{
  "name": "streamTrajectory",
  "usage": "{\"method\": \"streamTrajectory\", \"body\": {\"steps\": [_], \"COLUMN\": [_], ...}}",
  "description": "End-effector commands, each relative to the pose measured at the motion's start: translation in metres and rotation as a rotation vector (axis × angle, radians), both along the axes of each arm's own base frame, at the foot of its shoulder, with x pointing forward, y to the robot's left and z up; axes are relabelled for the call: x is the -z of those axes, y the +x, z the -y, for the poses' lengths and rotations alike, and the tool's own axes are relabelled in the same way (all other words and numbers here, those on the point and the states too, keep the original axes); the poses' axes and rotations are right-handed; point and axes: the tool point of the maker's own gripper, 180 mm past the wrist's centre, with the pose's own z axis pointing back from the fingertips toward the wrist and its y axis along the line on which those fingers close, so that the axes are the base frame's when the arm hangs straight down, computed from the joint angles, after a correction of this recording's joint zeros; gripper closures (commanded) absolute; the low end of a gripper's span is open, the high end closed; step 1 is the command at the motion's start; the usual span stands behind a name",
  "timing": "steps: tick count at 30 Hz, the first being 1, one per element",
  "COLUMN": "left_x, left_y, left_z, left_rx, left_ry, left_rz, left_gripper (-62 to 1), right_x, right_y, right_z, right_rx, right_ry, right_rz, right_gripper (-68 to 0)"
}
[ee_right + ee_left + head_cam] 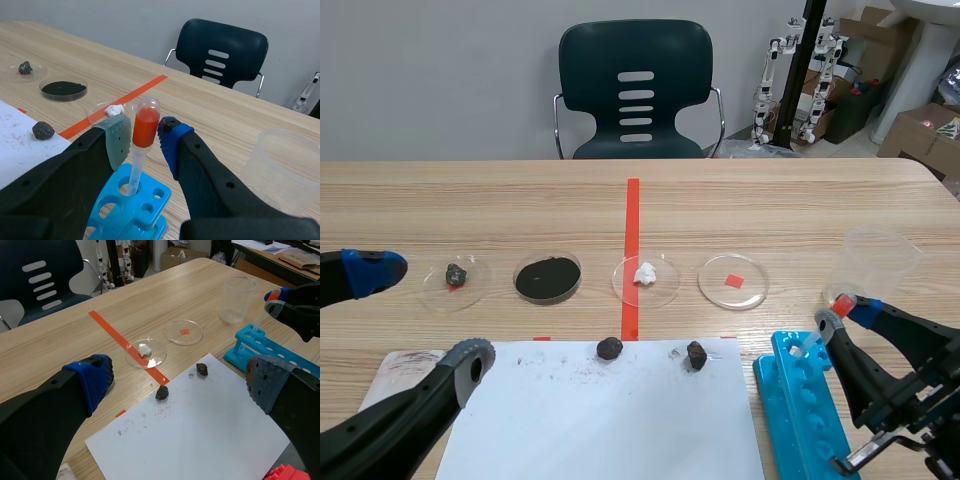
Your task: Pick up the dropper by the top with the right hand
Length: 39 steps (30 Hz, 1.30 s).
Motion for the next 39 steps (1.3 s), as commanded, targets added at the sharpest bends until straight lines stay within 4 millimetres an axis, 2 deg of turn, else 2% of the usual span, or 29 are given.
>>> {"method": "streamTrajectory", "body": {"steps": [1,39], "left_x": [-0.0059,-0.0059], "left_y": [0.0008,0.0008], "left_z": [0.0011,0.0011], "left_rx": [-0.002,-0.002], "left_ry": [-0.026,-0.026], "left_rz": [0.014,0.014], "left_gripper": [-55.9,-55.9], "right_x": [-0.0115,-0.0062], "right_y": [0.0054,0.0042], "right_z": [0.0044,0.0048], "right_rx": [0.009,0.005], "right_ry": [0.008,-0.009], "right_rz": [0.044,0.018], "right_gripper": [-15.6,-15.6]}}
